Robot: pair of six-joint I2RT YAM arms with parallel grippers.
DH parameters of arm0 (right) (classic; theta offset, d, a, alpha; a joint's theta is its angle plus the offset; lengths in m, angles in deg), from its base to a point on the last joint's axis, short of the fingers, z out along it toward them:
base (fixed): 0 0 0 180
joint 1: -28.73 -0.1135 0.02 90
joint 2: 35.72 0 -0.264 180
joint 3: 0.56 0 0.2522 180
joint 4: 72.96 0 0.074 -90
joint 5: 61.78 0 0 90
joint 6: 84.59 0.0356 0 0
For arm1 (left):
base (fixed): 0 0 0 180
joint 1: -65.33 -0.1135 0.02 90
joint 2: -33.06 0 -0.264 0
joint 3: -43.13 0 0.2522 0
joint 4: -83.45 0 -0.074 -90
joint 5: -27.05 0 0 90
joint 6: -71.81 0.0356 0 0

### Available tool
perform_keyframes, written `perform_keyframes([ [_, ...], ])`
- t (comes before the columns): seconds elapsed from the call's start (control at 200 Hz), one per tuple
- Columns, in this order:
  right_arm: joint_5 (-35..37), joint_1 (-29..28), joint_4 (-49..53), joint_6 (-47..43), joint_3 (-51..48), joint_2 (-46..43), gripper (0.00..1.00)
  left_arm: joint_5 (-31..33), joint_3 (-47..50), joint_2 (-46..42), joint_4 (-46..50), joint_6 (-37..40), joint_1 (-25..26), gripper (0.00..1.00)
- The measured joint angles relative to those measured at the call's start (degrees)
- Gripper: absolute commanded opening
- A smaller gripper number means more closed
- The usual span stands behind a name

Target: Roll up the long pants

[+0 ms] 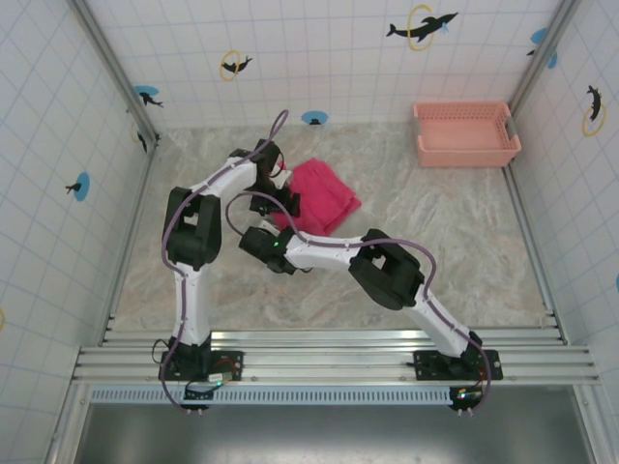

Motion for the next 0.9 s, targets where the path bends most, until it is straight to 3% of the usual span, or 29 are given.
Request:
perform_keyframes([
  [0.145, -10.9, 4.1, -3.0, -1.2, -3.5, -4.5, 0.19, 0.0, 0.0, -0.1, 0.0, 0.2, 0.0, 0.97],
  [0.51, -49.8, 11.7, -8.5, -2.5, -7.5, -10.4, 0.13, 4.6, -1.2, -5.0, 1.0, -0.3, -1.0, 0.97],
  [0.661, -67.0, 14.7, -15.2, 5.1, -11.8, -11.1, 0.13, 5.2, -1.9, -10.7, 4.3, 0.3, -1.7, 0.97],
  [0.801, -80.3, 19.0, -33.5, 19.3, -21.1, -11.8, 0.13, 5.8, -2.2, -15.9, 6.2, 1.5, -1.7, 0.98],
  [0.901, -86.1, 21.3, -46.1, 29.6, -26.2, -11.7, 0.13, 5.9, -1.1, -17.8, 6.8, 1.7, -1.7, 0.98],
])
